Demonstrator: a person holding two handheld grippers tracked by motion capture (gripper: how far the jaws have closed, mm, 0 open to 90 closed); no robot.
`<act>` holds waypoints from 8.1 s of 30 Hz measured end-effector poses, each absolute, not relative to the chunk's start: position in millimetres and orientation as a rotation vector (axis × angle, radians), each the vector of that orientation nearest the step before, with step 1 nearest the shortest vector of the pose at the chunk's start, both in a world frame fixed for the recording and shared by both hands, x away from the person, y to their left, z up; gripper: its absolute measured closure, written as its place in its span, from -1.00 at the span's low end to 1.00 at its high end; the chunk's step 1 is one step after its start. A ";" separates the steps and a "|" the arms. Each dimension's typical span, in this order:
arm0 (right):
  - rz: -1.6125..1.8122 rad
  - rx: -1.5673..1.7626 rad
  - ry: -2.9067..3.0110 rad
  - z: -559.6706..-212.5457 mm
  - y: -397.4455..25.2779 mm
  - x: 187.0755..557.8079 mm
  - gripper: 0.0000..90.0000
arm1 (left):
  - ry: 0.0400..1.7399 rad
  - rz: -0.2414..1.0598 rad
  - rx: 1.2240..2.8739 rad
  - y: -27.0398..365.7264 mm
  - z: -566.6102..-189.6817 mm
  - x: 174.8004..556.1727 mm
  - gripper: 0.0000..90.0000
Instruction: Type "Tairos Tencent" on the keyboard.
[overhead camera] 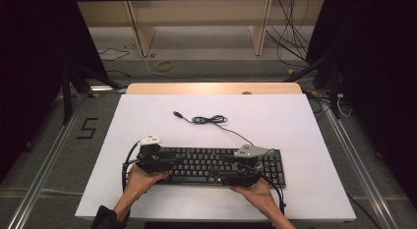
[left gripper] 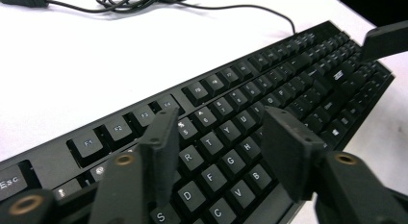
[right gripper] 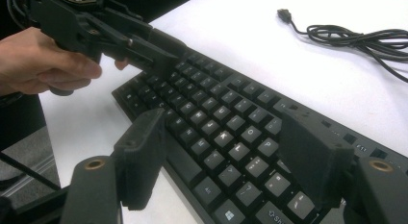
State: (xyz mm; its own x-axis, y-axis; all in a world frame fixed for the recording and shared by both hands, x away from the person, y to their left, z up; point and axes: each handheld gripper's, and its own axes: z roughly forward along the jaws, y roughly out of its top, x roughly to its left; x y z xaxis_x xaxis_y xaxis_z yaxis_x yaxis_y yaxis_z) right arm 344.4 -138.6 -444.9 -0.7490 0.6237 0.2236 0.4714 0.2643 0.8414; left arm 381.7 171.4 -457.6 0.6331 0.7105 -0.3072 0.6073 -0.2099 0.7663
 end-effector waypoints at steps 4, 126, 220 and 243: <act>1.485 1.039 2.375 -445.1 -137.2 346.4 -0.24 | 1.039 0.138 1.896 172.1 -456.8 379.4 -0.09; 1.406 1.122 2.420 -447.8 -121.7 380.8 0.25 | 1.064 0.218 1.813 201.9 -460.0 353.0 -0.26; 1.447 1.008 2.429 -447.7 -122.4 342.3 -0.19 | 1.091 0.182 1.789 202.3 -458.6 357.5 -0.24; 1.448 0.948 2.498 -453.1 -96.9 341.7 0.20 | 1.052 0.210 1.757 206.2 -455.5 348.6 -0.37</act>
